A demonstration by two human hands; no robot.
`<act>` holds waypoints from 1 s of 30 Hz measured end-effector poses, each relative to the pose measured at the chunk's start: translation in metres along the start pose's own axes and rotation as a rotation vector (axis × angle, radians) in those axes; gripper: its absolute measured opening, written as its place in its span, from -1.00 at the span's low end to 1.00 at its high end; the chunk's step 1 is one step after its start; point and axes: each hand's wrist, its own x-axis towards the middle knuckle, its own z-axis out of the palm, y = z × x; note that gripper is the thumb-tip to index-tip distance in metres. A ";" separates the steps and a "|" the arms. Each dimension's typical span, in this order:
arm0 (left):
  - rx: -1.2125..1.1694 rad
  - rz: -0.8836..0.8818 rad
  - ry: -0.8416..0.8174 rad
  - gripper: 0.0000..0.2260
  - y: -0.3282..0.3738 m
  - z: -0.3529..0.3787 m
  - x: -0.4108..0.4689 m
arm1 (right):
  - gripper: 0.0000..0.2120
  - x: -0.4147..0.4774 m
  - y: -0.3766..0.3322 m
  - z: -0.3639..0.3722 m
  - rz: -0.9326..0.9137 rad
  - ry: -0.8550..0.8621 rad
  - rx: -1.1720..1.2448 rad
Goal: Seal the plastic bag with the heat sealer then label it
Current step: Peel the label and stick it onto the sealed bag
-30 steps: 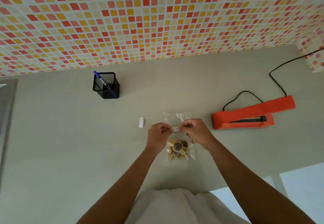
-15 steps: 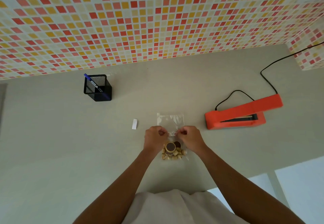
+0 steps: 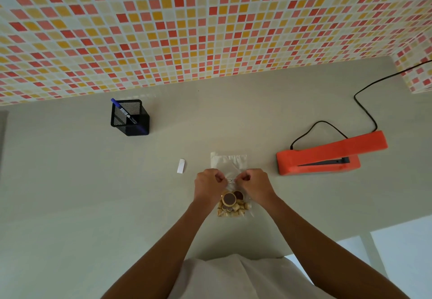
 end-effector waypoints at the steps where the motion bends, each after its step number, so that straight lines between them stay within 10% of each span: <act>1: 0.005 0.001 0.000 -0.95 0.000 0.000 0.000 | -0.94 0.001 0.000 0.000 0.004 -0.003 -0.006; 30: -0.048 -0.105 0.053 -0.87 -0.008 0.006 -0.001 | -0.80 -0.008 -0.006 0.004 0.063 0.102 -0.003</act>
